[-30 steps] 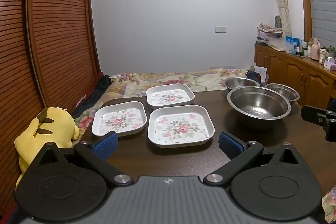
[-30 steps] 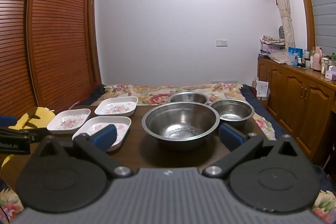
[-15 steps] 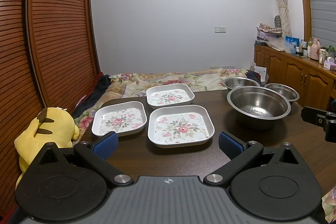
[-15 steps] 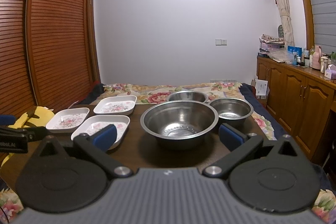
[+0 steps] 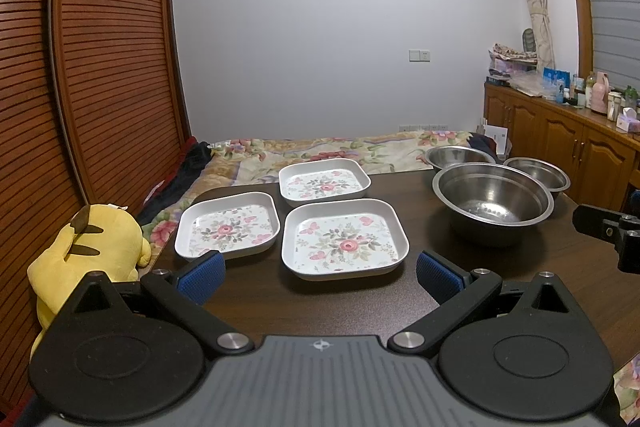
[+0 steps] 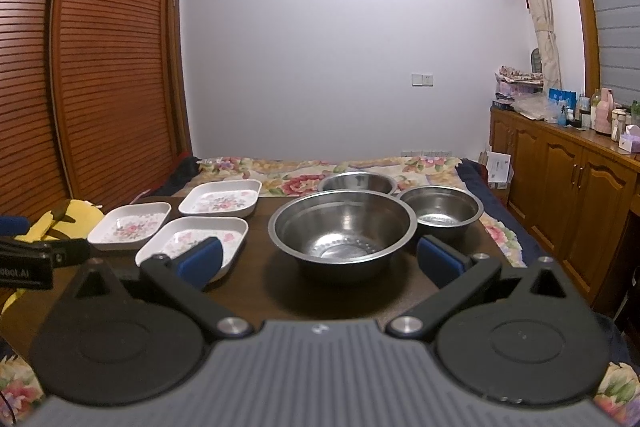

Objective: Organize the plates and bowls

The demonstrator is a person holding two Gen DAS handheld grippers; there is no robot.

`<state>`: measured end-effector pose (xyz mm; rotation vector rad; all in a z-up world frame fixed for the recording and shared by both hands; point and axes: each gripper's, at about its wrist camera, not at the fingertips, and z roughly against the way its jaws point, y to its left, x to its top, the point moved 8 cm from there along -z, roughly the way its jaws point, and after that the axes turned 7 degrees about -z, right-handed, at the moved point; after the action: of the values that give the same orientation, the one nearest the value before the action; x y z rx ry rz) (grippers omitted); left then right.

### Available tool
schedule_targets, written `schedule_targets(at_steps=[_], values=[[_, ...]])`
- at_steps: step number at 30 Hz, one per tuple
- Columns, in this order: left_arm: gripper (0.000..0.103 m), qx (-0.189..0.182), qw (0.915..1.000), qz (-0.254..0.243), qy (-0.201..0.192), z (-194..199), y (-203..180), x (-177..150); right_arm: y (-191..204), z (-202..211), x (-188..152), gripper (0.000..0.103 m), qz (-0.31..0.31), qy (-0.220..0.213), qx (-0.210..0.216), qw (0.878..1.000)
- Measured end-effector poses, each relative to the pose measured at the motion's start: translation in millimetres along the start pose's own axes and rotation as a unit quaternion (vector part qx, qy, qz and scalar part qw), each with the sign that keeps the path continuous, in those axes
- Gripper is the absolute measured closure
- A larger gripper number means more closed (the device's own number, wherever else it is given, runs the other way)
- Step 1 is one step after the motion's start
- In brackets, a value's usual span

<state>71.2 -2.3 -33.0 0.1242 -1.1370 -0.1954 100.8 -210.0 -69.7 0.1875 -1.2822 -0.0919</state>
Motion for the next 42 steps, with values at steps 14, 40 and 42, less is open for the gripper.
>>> schedule_targets(at_steps=[14,40,42], values=[[0.0,-0.001,1.0,-0.001,-0.002,2.3,0.8,1.0,0.6,0.3,0.0,0.0,0.001,-0.001,0.001,1.0],[0.0,-0.005,0.9999,0.001,0.009,-4.8,1.1,-4.5,2.3,-0.5,-3.1,0.0,0.002,0.003,0.006,1.0],[0.0,-0.006,0.9999,0.001,0.01,-5.7,1.2,-5.6,2.2,-0.5,-3.7,0.0,0.002,0.003,0.006,1.0]])
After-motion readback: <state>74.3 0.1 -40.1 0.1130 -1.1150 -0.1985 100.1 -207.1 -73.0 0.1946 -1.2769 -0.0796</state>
